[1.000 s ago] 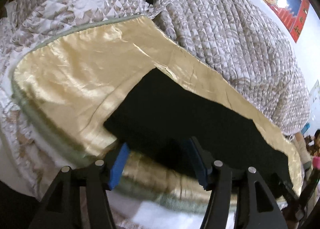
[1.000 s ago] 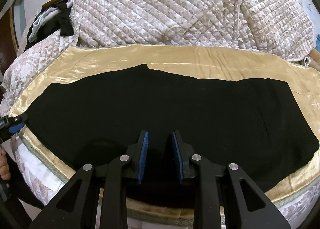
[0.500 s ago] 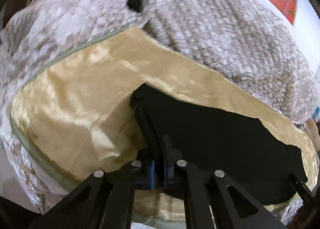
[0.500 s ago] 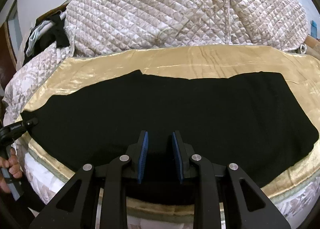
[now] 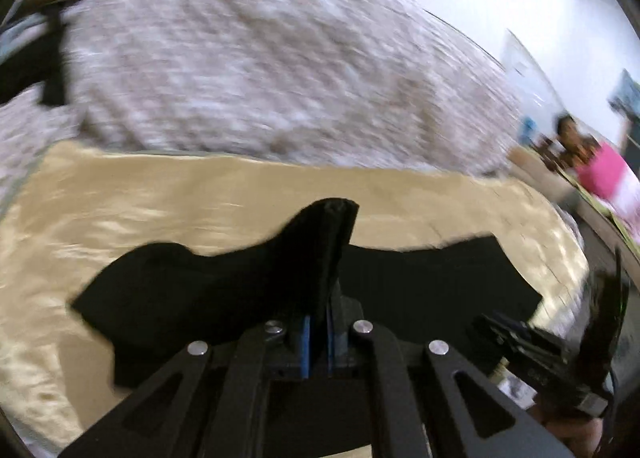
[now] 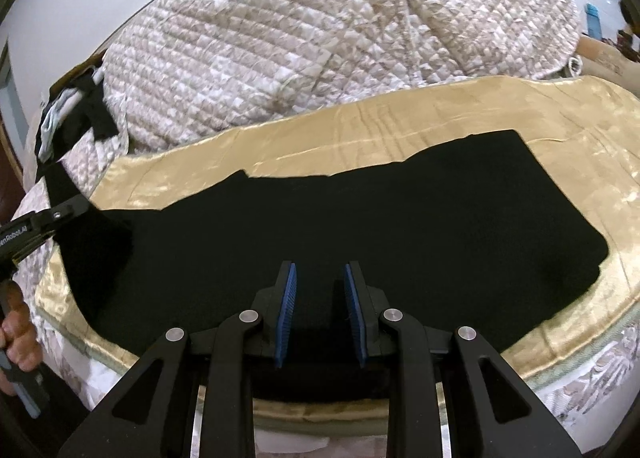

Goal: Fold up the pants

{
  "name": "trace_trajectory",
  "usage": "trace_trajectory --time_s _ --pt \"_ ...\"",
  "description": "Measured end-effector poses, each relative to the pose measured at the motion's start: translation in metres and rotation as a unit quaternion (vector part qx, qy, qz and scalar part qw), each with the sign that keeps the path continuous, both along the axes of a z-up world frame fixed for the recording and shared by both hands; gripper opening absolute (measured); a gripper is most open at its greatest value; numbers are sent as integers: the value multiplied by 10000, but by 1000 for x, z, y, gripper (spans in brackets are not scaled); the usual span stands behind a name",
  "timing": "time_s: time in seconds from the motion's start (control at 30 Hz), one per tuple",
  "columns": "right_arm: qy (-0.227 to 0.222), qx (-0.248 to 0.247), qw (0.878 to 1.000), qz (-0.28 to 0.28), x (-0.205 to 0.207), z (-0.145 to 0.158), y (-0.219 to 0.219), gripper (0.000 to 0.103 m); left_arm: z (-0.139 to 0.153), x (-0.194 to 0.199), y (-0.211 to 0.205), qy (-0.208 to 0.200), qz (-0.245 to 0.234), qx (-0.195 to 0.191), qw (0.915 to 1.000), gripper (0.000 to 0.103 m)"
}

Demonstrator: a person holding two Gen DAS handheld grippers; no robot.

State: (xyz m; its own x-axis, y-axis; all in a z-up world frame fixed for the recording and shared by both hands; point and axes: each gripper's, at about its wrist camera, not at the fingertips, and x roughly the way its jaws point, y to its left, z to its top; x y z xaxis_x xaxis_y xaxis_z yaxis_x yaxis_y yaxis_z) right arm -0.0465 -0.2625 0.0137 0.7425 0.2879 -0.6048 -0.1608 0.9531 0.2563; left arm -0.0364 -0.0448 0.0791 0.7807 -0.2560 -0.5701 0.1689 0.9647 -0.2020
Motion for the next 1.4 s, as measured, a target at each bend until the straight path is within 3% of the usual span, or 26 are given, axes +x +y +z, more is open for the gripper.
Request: trace_trajectory --time_s 0.17,0.27,0.33,0.4,0.5,0.63,0.73,0.83,1.1,1.2,1.3,1.4 --pt "25 159 9994 -313 2 2 -20 25 -45 12 -51 654 -907 -17 9937 7" --pt "110 312 9982 -497 4 0 -32 25 -60 9 -66 823 -1090 136 9905 10" --pt "167 376 9976 -548 5 -1 -36 25 -57 3 -62 776 -1223 -64 9894 26" --pt "184 386 9975 -566 6 -2 -37 25 -50 -5 -53 782 -1324 -371 9874 34" --pt "160 371 9978 -522 6 -1 -34 25 -36 -25 -34 499 -1288 -576 9887 47" --pt "90 358 9983 -458 5 1 -30 25 -32 -35 -2 372 -812 -654 9939 52" --pt "58 340 9987 -389 5 1 -25 25 -37 -34 20 426 -354 -658 9963 59" --pt "51 291 9990 -348 5 1 -21 25 -51 -24 33 762 -108 -891 9930 61" --pt "64 266 9992 -299 5 0 -18 25 -65 15 6 1090 -680 -1175 9847 61" --pt "93 317 9989 -337 6 -2 -20 25 -53 38 -9 1097 -919 -1500 9783 62" --pt "95 331 9988 -337 6 -3 -21 25 -20 41 -8 608 -1198 -1935 9719 64" --pt "0 358 9989 -299 6 -2 -22 25 1 37 9 281 -995 -1812 9780 64"
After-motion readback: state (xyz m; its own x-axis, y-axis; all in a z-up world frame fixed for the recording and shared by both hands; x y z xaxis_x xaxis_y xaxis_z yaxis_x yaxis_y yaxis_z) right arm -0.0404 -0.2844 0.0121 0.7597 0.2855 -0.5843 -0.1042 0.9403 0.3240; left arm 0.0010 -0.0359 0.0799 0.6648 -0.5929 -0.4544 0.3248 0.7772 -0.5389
